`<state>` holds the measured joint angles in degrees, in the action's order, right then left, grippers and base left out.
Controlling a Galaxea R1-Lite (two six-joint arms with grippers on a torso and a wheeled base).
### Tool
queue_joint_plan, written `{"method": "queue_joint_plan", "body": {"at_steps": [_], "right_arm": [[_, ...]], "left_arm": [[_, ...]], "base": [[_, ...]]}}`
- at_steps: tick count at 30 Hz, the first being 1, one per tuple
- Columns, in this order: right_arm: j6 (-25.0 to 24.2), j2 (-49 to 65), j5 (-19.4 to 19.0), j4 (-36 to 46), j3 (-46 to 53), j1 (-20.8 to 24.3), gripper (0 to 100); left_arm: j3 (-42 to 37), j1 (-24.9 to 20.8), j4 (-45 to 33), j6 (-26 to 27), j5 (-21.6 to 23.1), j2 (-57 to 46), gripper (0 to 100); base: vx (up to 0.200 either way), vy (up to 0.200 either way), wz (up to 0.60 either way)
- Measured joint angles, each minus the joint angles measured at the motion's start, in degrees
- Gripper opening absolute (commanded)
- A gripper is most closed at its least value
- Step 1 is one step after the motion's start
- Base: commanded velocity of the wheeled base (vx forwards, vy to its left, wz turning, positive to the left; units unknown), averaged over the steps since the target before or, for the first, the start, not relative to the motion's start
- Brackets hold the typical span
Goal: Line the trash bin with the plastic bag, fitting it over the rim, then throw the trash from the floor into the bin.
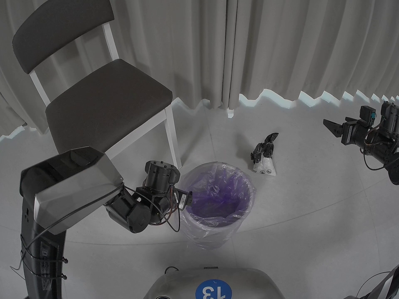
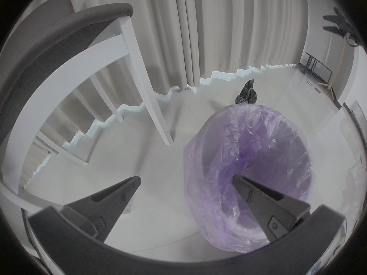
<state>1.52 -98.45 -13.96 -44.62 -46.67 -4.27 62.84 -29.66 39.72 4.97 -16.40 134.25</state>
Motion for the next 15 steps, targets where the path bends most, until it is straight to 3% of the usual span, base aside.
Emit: {"method": "queue_joint_plan", "body": {"at_steps": [15], "right_arm": [[0.3, -0.5, 0.0, 0.0, -0.1, -0.2, 100]], "left_arm": [[2.4, 4.0, -0.1, 3.0, 0.0, 2.4, 100]], "base": [[0.000, 0.000, 0.00]]}}
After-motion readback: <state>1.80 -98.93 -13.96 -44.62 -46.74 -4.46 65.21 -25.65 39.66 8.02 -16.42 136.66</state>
